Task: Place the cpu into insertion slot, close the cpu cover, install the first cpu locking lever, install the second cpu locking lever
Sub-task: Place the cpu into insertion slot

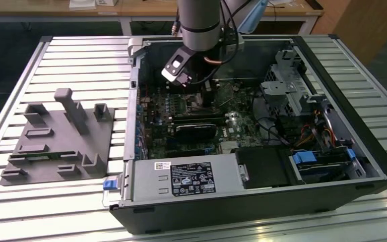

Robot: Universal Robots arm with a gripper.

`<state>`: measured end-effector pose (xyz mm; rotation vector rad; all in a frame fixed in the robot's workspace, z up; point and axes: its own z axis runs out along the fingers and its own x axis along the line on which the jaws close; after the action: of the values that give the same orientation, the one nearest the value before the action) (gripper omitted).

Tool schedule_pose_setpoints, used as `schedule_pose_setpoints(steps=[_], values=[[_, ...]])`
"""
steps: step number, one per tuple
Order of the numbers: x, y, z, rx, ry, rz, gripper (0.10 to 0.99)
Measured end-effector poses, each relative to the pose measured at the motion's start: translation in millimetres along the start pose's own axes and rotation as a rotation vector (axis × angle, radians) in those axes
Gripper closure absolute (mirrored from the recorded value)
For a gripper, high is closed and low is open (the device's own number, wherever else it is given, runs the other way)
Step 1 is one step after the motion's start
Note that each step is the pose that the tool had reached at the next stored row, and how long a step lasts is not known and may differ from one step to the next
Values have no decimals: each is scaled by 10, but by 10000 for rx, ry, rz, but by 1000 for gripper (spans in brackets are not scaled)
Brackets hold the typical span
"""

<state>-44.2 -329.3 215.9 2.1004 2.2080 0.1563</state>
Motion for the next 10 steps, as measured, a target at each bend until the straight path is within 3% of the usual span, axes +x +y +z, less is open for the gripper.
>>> schedule_pose_setpoints(steps=[10], values=[[8,-34,68,4,-42,-6,549]])
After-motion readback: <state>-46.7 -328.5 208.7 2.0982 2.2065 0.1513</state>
